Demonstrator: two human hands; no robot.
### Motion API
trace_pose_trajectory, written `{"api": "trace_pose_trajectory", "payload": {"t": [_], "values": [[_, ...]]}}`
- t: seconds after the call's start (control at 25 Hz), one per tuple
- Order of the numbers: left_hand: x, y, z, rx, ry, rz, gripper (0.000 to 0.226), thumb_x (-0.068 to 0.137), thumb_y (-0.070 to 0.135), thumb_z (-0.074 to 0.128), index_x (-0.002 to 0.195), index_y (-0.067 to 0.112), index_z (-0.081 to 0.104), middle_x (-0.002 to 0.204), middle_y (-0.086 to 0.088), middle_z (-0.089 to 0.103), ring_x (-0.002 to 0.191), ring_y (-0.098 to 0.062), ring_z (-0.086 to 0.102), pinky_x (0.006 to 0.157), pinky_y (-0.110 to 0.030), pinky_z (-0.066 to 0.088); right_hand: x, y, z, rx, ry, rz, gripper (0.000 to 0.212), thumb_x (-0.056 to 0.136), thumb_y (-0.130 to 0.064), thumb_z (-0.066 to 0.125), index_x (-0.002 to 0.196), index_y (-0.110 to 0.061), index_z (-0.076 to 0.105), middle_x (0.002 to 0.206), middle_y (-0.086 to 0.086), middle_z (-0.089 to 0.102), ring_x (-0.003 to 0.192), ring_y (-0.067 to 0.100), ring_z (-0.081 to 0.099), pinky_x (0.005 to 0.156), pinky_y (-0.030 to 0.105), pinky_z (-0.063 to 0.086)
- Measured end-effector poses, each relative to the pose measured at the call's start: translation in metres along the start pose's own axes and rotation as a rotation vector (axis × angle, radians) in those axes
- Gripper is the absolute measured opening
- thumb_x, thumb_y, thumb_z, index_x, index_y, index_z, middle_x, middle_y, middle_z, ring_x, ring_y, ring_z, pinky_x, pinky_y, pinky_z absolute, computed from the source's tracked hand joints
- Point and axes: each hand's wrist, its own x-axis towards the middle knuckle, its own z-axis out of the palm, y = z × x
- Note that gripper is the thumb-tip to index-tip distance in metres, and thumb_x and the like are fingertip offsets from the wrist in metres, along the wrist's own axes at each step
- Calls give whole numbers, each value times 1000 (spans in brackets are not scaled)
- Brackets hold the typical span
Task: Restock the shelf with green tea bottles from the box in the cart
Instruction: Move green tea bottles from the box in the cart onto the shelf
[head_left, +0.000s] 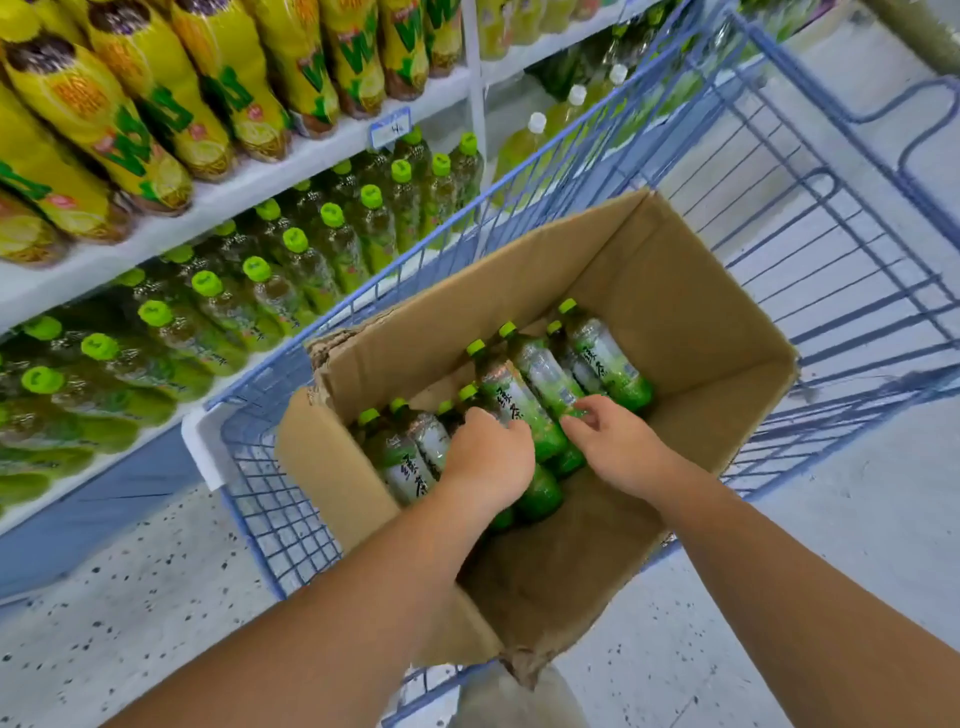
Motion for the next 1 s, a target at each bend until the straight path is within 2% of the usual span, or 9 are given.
{"api": "trace_pose_trajectory", "payload": {"t": [0.08, 0.2, 0.32, 0.4, 0.44, 0.52, 0.64, 0.8, 1.0], "values": [[29, 2, 19, -11, -22, -131, 42, 102, 26, 43, 134, -1, 43, 124, -18, 57, 107, -33, 60, 79, -39, 49, 27, 7, -4, -79, -51, 19, 58, 101, -44, 48, 149, -13, 38, 135, 9, 56, 109, 22, 57, 87, 29, 41], [69, -4, 46, -19, -18, -284, 52, 98, 20, 48, 144, -1, 39, 127, -15, 58, 100, -25, 62, 64, -34, 50, 70, 17, -9, -186, -106, 39, 59, 101, -42, 47, 150, -12, 36, 129, 11, 59, 94, 22, 58, 81, 31, 43], [101, -19, 70, -60, 24, -372, 48, 96, 18, 55, 140, 0, 45, 118, -12, 62, 99, -26, 65, 65, -32, 49, 113, 28, -10, -304, -173, 33, 58, 100, -37, 48, 150, -10, 34, 106, 7, 60, 84, 23, 59, 71, 32, 44], [118, -28, 86, -107, 56, -407, 36, 92, 19, 62, 124, 3, 58, 106, -8, 65, 89, -25, 64, 64, -30, 50, 143, 32, -5, -364, -198, 13, 61, 99, -35, 49, 151, -10, 30, 120, 11, 56, 96, 28, 59, 72, 31, 45], [126, -32, 96, -126, 81, -423, 41, 89, 21, 66, 125, 4, 58, 109, -9, 65, 93, -27, 65, 68, -31, 52, 157, 34, -1, -404, -209, -4, 63, 98, -36, 50, 151, -9, 29, 133, 15, 51, 110, 32, 57, 81, 32, 46], [135, -33, 112, -86, 140, -460, 68, 83, 23, 75, 139, 2, 42, 130, -14, 57, 114, -32, 60, 84, -35, 52, 175, 34, 7, -504, -206, -36, 66, 95, -38, 53, 147, -4, 31, 146, 20, 39, 131, 36, 45, 100, 37, 42], [135, -32, 128, 91, 193, -474, 107, 77, 25, 84, 151, -2, 11, 145, -17, 42, 132, -34, 45, 102, -38, 44, 184, 34, 14, -572, -191, -60, 67, 94, -36, 58, 144, 0, 32, 146, 21, 37, 135, 36, 38, 106, 38, 37], [131, -38, 139, 260, 241, -388, 118, 77, 40, 81, 152, -3, 0, 140, -15, 47, 129, -34, 45, 97, -38, 45, 189, 36, 20, -584, -195, -63, 77, 96, -39, 57, 150, 1, 21, 154, 20, 29, 141, 36, 33, 111, 39, 33], [136, -35, 147, 305, 323, -401, 107, 83, 49, 70, 150, -3, 4, 140, -15, 48, 128, -33, 44, 91, -38, 45, 203, 42, 25, -477, -190, -39, 82, 91, -43, 60, 149, -1, 20, 152, 17, 31, 139, 34, 36, 107, 38, 36]]}}
